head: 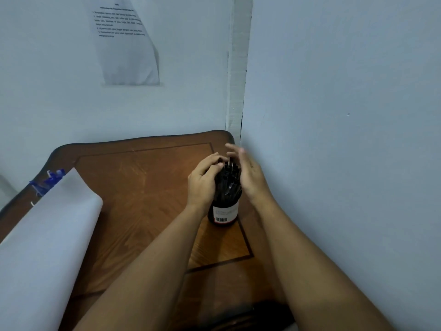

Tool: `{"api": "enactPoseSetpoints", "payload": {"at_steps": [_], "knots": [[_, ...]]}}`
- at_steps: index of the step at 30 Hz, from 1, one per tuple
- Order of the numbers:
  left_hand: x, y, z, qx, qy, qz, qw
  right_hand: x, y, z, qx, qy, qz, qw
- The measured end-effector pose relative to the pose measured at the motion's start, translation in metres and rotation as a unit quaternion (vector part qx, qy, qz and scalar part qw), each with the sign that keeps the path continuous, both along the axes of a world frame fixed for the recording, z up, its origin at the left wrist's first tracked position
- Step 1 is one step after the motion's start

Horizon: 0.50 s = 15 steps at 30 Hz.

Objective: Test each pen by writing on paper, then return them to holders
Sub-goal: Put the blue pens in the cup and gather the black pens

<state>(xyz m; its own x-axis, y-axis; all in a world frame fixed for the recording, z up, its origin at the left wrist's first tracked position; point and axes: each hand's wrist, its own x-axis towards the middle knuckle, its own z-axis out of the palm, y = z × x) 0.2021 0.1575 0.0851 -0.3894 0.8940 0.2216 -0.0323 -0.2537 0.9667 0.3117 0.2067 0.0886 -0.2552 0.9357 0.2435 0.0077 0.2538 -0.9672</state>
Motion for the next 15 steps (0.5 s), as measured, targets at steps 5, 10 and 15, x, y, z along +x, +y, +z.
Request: {"api": "enactPoseSetpoints", "payload": {"at_steps": [5, 10, 15], "knots": [[-0.007, -0.01, 0.0, -0.012, 0.042, -0.038, 0.998, 0.005, -0.002, -0.005, -0.017, -0.08, 0.024, 0.996], [-0.023, -0.029, -0.021, -0.07, 0.088, -0.078, 0.991, 0.0, -0.007, 0.031, 0.056, -0.133, -0.052, 0.988], [-0.026, -0.028, -0.044, -0.154, 0.215, -0.149, 0.953, -0.024, -0.009, 0.032, 0.12, -0.448, 0.031, 0.885]]}}
